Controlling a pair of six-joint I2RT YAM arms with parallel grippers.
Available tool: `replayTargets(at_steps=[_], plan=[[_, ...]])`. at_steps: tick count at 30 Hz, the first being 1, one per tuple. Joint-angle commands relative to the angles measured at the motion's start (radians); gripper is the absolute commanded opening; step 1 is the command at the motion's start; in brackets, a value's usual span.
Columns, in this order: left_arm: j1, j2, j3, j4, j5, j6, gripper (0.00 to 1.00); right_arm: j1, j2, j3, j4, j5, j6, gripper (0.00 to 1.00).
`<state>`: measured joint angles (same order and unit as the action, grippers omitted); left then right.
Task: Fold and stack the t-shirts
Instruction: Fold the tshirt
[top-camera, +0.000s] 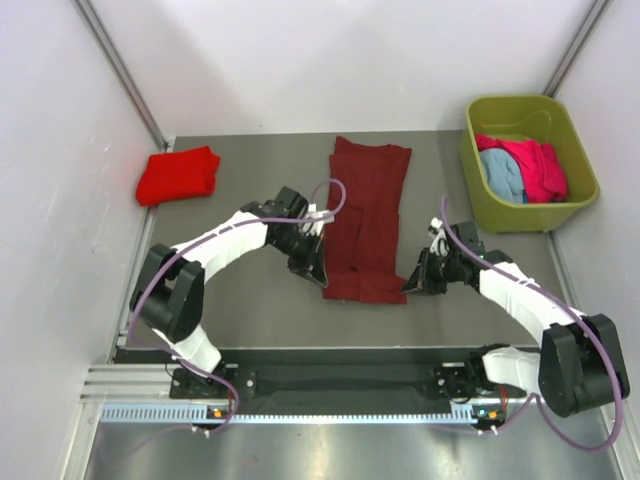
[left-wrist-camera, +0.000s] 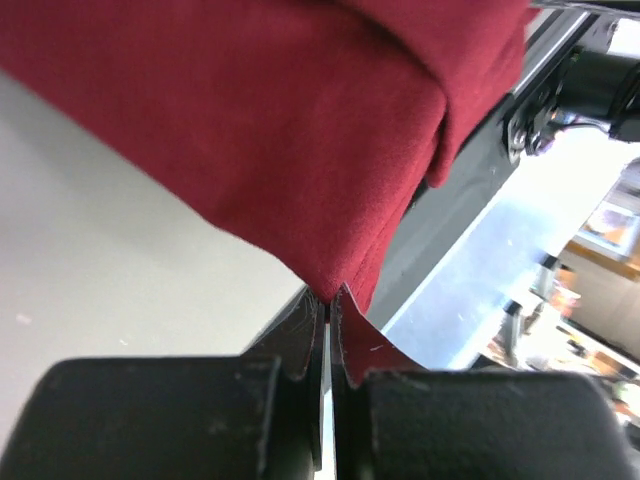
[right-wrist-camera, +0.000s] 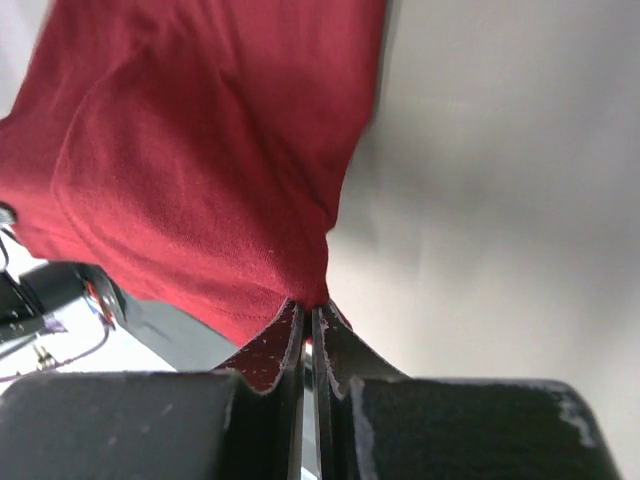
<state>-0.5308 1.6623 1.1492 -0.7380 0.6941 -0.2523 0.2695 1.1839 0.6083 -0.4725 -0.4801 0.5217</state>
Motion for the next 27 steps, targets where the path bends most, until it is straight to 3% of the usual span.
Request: replayTargets(at_steps=[1, 15, 27], plan=[[0.003, 0.016, 0.115, -0.06, -0.045, 0.085, 0.0, -0.045, -0.014, 0.077, 0.02, 0.026, -0.045, 0.0], [0.043, 0.3, 0.567, -0.089, -0.108, 0.123, 0.0, -0.104, 0.236, 0.45, 0.175, -0.002, -0.063, 0.0], [0.1, 0.594, 0.926, -0.058, -0.131, 0.099, 0.0, -0.142, 0.489, 0.62, 0.258, 0.0, -0.054, 0.0]])
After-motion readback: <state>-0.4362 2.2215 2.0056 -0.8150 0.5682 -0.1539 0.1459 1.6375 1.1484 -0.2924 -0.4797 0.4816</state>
